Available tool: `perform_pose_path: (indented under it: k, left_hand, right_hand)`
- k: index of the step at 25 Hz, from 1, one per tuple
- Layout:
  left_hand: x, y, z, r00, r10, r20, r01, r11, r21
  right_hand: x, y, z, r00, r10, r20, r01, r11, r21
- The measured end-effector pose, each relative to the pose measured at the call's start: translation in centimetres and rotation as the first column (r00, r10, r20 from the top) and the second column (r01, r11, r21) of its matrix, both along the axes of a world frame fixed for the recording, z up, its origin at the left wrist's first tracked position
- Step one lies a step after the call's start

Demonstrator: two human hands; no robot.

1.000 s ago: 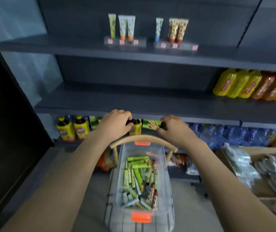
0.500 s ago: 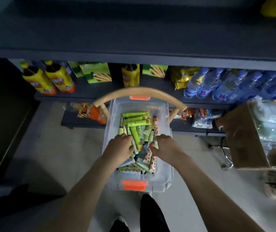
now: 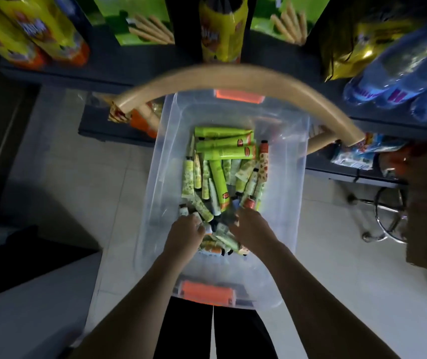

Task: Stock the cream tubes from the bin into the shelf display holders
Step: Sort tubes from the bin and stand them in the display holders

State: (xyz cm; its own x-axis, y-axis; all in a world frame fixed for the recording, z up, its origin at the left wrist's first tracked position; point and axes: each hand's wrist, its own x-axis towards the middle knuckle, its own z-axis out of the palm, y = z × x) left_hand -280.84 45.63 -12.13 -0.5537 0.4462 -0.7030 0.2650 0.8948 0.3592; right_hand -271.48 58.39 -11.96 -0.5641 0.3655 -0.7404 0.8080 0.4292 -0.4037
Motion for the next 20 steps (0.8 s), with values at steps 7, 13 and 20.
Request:
perform_pose_path:
  k: [7, 13, 20]
  left_hand:
    - [-0.7, 0.7, -4.8, 0.945, 0.307, 0.109, -0.314, 0.948, 0.050]
    - [-1.7, 0.5, -6.5, 0.868, 0.466, 0.170, -0.483, 0.873, 0.071]
    - [-3.3, 2.2, -5.8, 0.828, 0.529, 0.188, -0.561, 0.791, 0.244]
  right_hand:
    - [-5.0, 0.6, -6.5, 0.957, -0.280, -0.078, 0.284, 0.957, 0.061]
    - [-5.9, 0.1, -9.1, 0.923, -0.377, -0.071, 0.384, 0.913, 0.136]
    - [-5.3, 0.8, -6.6, 0.856, -0.513, -0.059, 0.512, 0.858, -0.030]
